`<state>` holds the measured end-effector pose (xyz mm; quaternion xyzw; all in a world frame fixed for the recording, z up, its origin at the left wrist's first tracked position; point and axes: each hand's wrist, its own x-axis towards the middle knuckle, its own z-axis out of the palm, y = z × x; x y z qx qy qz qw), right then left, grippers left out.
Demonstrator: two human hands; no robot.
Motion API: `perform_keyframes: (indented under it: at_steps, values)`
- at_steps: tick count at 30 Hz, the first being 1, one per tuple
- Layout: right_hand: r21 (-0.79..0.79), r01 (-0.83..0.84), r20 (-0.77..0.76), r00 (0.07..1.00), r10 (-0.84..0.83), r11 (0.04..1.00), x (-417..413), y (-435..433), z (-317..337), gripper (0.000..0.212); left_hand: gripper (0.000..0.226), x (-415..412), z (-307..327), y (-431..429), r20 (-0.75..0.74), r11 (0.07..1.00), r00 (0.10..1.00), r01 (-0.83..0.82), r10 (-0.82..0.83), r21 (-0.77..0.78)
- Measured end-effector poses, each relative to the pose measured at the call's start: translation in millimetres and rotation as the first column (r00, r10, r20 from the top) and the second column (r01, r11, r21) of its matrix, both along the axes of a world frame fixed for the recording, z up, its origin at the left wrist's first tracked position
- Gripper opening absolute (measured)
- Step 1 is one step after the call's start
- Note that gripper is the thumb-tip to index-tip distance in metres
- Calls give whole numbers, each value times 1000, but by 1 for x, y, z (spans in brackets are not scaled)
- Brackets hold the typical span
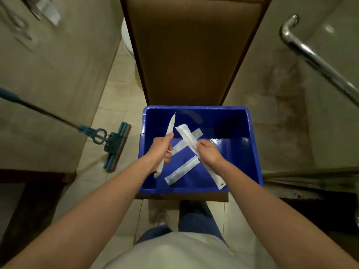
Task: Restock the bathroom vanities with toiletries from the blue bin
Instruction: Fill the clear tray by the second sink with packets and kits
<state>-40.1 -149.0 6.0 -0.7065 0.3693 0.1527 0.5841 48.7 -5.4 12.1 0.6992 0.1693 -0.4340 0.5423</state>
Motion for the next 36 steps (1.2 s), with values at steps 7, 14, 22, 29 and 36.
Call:
perform_keyframes:
  at_steps: [7, 14, 22, 29, 36]
  values:
    - [337, 259, -1, 961, -275, 905, -15, 17, 72, 46, 13, -9, 74, 14, -31, 990, 999, 15, -20, -137]
    - [517, 246, 114, 929, -351, 820, -45, 21, 133, 33, 28, -21, 121, 10, 70, 980, 990, 135, -126, -147]
    - [473, 355, 210, 843, -495, 806, -89, 20, 180, 23, 21, -44, 166, 1, 147, 924, 962, 262, -228, -280]
    - [345, 400, 299, 811, -504, 849, -134, 14, 207, 24, 19, -73, 187, -15, 58, 862, 940, 331, -335, -383]
    - [301, 501, 307, 755, -580, 811, -192, -1, 213, 30, 11, -113, 190, -44, 12, 750, 816, 536, -577, -388]
